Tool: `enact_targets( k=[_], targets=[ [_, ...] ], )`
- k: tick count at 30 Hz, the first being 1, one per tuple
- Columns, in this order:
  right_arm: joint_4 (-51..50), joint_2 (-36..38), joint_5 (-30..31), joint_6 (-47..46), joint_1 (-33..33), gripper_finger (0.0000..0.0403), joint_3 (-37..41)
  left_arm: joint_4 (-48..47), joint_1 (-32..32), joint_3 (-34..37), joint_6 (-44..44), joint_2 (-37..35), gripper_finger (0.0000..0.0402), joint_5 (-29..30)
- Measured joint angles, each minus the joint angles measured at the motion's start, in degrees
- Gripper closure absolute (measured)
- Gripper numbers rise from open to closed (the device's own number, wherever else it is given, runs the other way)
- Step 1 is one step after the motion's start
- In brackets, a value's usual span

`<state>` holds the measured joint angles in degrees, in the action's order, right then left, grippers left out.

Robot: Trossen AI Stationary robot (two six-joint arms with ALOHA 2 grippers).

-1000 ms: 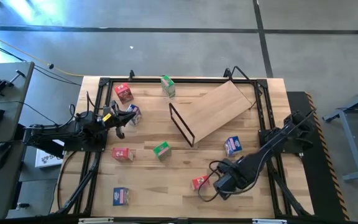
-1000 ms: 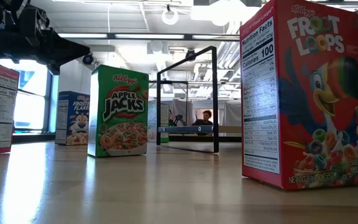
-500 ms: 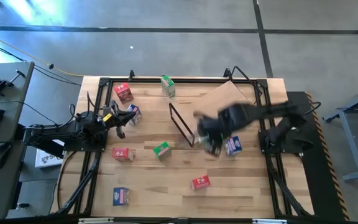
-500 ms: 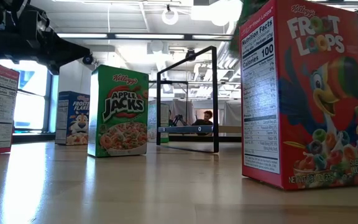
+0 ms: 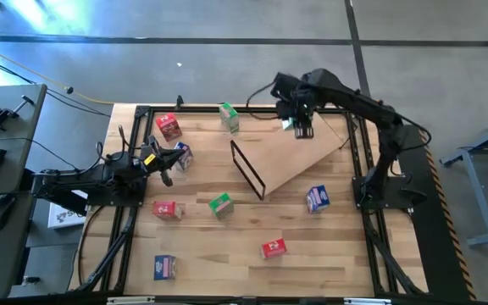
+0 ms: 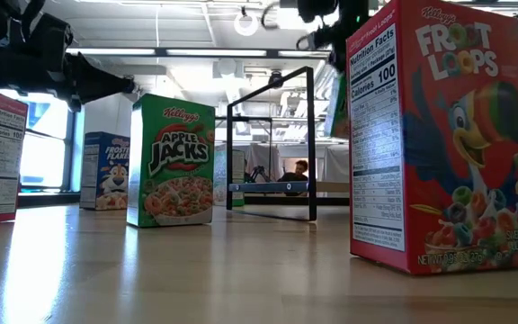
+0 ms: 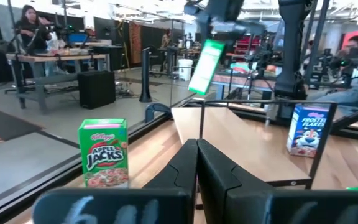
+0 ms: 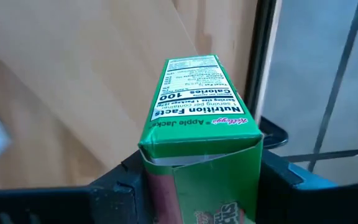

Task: Stack cereal on shelf
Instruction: Put the bottom green cereal box on the shelf

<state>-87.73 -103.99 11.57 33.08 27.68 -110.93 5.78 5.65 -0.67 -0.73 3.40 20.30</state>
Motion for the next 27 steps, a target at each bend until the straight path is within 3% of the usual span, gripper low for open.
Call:
enact_targets(
  k=[3, 7, 15, 27],
  targets=[
    [0.55, -3.24, -0.33, 4.91, 2.79, 0.0226, 0.06, 0.00, 0.00, 0.00, 0.89, 0.00, 0.0399, 0.13],
    [2.38, -4.03, -8.29, 4.92, 6.18, 0.0227, 0.19, -0.19, 0.00, 0.00, 1.00, 0.00, 0.0399, 0.13],
    [2.90, -5.26, -4.13, 12.85, 6.28, 0.0227, 0.11, -2.28, 0.00, 0.00, 1.86, 0.00, 0.0399, 0.51],
    [3.09, -10.80, -2.12, 16.06, 5.46, 0.0227, 0.11, -2.39, 0.00, 0.00, 1.44, 0.00, 0.0399, 0.29]
  ],
)
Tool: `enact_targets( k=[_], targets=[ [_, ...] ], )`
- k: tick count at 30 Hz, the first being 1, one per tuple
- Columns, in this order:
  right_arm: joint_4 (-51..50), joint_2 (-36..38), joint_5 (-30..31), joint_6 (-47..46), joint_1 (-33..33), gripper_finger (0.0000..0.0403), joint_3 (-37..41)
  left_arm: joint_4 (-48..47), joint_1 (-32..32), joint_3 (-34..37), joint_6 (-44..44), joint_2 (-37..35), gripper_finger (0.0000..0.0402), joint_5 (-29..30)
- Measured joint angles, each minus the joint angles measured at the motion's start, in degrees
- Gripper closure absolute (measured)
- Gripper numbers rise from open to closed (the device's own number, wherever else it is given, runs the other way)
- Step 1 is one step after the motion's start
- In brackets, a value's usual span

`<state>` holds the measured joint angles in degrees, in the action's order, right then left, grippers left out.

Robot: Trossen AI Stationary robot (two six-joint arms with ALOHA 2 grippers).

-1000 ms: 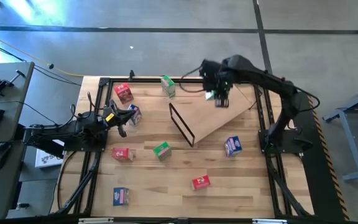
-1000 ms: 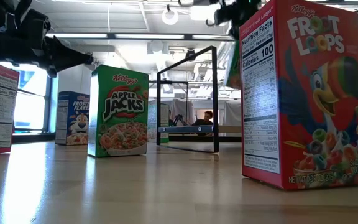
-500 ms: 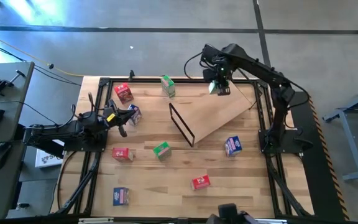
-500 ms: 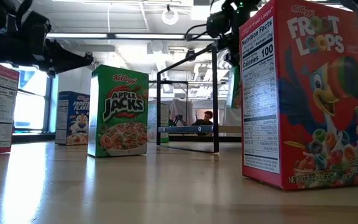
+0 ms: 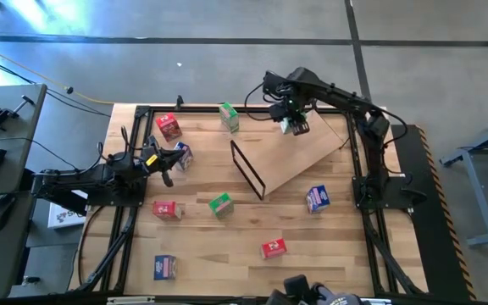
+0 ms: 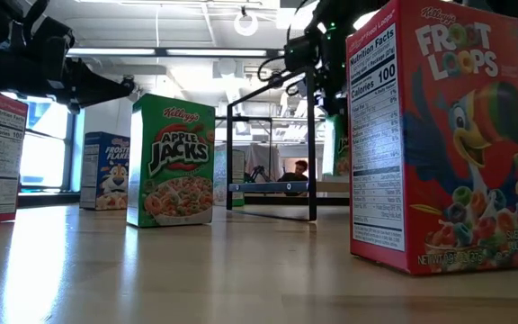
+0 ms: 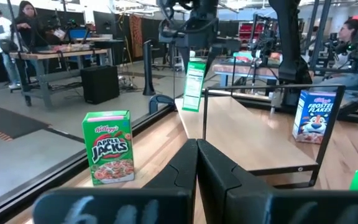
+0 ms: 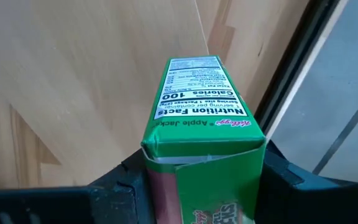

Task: Stack cereal on shelf
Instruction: Put the bottom green cereal box on the shelf

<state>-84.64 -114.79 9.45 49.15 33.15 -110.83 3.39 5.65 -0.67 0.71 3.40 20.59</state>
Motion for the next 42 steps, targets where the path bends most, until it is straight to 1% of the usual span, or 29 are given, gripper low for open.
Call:
enact_targets(
  k=[4, 9, 14, 20, 27, 31, 34, 38, 42],
  targets=[
    [0.02, -1.30, 0.05, -0.24, -0.34, 0.0226, 0.00, -0.04, 0.00, 0.00, -0.02, 0.00, 0.0399, -0.56],
    [0.02, -2.02, 2.16, -3.65, -0.57, 0.0226, 0.00, -0.01, 0.00, 0.00, -0.02, 0.00, 0.0399, -0.54],
    [0.04, -2.02, 2.24, -3.64, -1.06, 0.0210, 0.00, -0.01, 0.00, 0.00, -0.02, 0.00, 0.0399, -0.54],
    [-0.02, -2.00, 2.59, -0.46, -2.02, 0.0184, 0.00, -0.01, 0.00, 0.00, -0.02, 0.00, 0.0399, -0.54],
    [-0.54, -2.00, 4.76, 3.61, -2.19, 0.0183, 0.00, -0.01, 0.00, 0.00, -0.02, 0.00, 0.0399, -0.54],
    [-0.44, -2.00, 6.54, 4.45, -2.19, 0.0183, 0.00, -0.01, 0.00, 0.00, -0.02, 0.00, 0.0399, -0.54],
    [-0.32, -2.00, 6.64, 4.43, -2.19, 0.0183, 0.00, -0.01, 0.00, 0.00, -0.02, 0.00, 0.0399, -0.52],
    [-0.51, -2.00, 7.77, 1.95, -2.55, 0.0183, 0.00, -0.01, 0.00, 0.00, -0.02, 0.00, 0.0399, -0.52],
    [-1.46, -2.00, 10.37, -2.02, -3.47, 0.0183, 0.00, -0.01, 0.00, 0.00, -0.02, 0.00, 0.0399, -0.52]
  ],
)
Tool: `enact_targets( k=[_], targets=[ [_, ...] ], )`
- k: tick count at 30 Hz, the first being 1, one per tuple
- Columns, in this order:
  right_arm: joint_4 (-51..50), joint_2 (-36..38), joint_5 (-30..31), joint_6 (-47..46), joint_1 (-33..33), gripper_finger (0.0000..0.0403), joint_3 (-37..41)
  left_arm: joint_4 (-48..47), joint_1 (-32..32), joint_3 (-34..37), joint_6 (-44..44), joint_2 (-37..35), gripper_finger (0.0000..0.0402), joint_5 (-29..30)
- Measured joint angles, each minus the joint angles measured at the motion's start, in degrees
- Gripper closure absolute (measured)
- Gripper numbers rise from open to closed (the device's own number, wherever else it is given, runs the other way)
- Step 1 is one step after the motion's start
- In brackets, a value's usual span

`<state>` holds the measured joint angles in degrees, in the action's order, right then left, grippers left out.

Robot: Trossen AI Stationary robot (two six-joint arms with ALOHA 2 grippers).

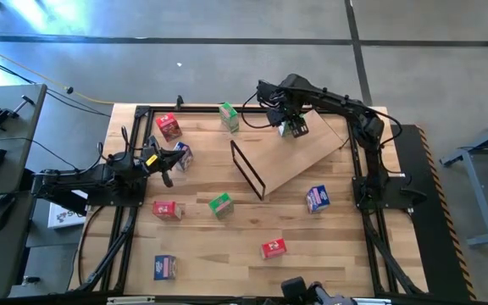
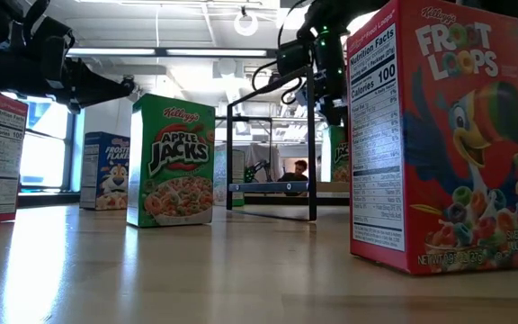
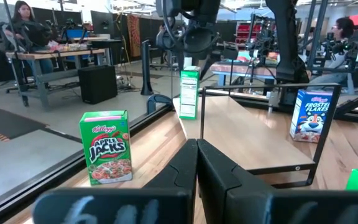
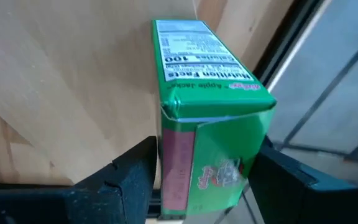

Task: Stack cereal on shelf
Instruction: Put the bottom green cereal box on the shelf

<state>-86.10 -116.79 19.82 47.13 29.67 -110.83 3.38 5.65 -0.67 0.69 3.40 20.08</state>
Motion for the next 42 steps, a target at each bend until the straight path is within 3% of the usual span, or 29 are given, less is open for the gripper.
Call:
enact_targets(
  k=[5, 12, 17, 19, 24, 30, 34, 42],
  targets=[
    [-2.82, 0.04, 1.04, -5.15, -1.34, 0.0183, -2.42, 0.00, 0.00, 0.00, 0.00, 0.00, 0.0399, 0.00],
    [-3.88, 0.09, 0.83, -13.14, -3.26, 0.0183, -12.50, 0.00, 0.00, 0.00, 0.00, -0.02, 0.0399, -0.13],
    [-1.56, 0.21, -9.73, -26.58, -3.19, 0.0191, -18.01, -0.02, -0.01, 0.00, -0.44, -0.01, 0.0399, -0.33],
    [-0.53, 0.20, -11.68, -30.25, -2.70, 0.0208, -17.90, -0.02, 0.00, 0.00, -0.44, -0.02, 0.0399, -0.33],
    [1.77, -2.11, -7.85, -33.47, -1.31, 0.0286, -15.62, -0.02, 0.00, 0.00, -0.63, -0.02, 0.0399, -0.33],
    [4.93, -7.49, -5.02, -30.30, -0.27, 0.0388, -15.32, -0.02, 0.00, 0.00, -0.63, -0.02, 0.0399, 0.03],
    [3.78, -10.26, -3.97, -29.27, -0.02, 0.0396, -15.32, -0.02, 0.00, 0.00, -0.61, -0.02, 0.0399, 0.15],
    [0.43, -11.43, -8.02, -30.60, 0.03, 0.0392, -15.32, -0.02, 0.00, 0.00, -0.57, -0.02, 0.0399, 0.22]
  ],
)
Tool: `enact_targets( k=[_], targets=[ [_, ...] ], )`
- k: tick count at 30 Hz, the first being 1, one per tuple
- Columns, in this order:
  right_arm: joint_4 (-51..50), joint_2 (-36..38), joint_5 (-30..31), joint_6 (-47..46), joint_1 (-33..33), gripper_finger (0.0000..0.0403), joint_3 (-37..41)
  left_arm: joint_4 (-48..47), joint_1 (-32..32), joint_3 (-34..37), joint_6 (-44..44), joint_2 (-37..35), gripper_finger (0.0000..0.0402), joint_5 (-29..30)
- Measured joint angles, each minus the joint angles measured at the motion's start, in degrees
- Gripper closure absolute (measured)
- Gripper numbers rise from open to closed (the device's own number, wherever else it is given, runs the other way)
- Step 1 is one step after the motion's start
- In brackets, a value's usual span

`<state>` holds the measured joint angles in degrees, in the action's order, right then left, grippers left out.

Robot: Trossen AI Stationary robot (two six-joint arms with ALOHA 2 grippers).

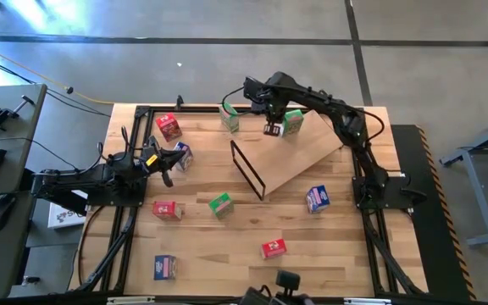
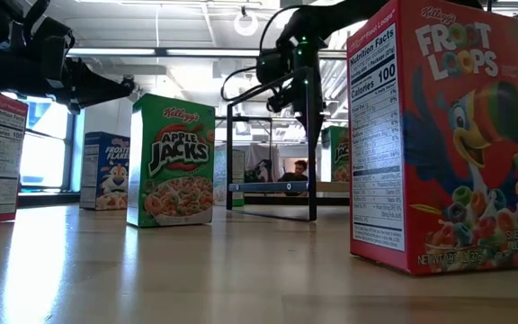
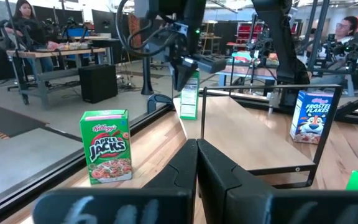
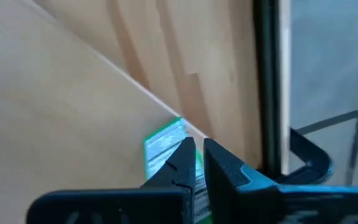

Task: Stack cereal on shelf
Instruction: Put the bottom green cereal box on the shelf

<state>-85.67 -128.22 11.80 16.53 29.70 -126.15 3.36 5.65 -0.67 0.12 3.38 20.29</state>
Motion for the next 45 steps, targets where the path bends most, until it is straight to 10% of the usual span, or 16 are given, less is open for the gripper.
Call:
enact_targets(
  k=[15, 24, 45],
  targets=[
    [-2.25, 0.04, -1.45, 1.85, -0.19, 0.0391, -0.25, 0.00, 0.00, 0.00, -0.02, 0.00, 0.0399, -0.09],
    [-4.19, 3.64, -12.07, -2.72, -3.49, 0.0392, -1.97, -0.02, 0.00, 0.00, -0.81, 0.00, 0.0399, -0.87],
    [39.47, 44.97, -2.23, -28.25, 0.36, 0.0403, 63.62, -0.49, 0.00, -0.02, -4.77, 3.18, 0.0399, -3.86]
  ],
)
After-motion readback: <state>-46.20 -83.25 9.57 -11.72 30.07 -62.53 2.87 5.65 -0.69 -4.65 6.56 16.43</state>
